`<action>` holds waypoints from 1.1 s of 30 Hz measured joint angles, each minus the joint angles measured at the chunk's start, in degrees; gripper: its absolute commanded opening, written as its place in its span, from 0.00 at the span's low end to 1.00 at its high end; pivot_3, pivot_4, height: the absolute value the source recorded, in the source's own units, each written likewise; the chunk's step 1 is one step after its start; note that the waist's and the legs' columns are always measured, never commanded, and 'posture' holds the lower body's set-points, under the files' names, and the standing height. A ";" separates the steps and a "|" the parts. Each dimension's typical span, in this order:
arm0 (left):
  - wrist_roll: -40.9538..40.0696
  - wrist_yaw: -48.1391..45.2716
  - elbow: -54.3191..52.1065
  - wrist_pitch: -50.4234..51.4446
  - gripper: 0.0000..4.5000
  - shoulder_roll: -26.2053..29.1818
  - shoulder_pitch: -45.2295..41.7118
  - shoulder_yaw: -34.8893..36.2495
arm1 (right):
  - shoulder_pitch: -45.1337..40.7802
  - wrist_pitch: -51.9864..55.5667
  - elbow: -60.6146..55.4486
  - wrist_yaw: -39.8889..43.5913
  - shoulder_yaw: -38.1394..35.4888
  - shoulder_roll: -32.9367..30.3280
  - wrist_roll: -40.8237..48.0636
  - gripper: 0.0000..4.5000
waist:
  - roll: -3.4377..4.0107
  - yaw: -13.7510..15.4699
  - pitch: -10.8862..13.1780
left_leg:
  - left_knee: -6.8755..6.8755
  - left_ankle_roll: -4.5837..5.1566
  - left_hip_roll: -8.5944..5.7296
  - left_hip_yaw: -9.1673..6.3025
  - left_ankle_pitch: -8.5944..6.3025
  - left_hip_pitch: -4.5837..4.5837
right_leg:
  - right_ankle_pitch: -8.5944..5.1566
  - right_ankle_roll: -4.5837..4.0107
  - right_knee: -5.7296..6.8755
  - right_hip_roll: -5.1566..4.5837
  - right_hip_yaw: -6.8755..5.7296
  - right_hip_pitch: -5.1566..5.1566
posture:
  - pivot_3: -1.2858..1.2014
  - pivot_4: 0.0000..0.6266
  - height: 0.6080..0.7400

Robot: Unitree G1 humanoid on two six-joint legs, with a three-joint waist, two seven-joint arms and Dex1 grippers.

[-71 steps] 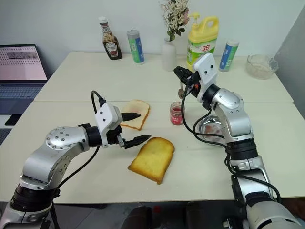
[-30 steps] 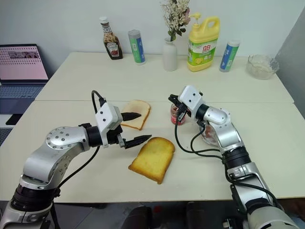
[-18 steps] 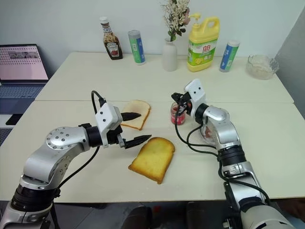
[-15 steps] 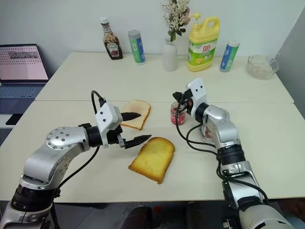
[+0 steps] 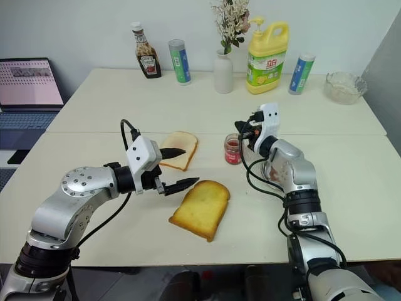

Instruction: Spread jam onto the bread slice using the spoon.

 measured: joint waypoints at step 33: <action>0.45 -0.06 0.47 -0.15 1.00 -0.03 -0.27 -0.46 | -3.31 10.79 0.01 -10.31 -10.13 1.95 12.36 0.01 | 0.00 -0.04 0.00 | -0.02 0.00 0.00 0.01 0.00 -0.01 | 0.00 0.00 -0.01 0.00 0.00 -0.01 | 0.52 0.24 1.00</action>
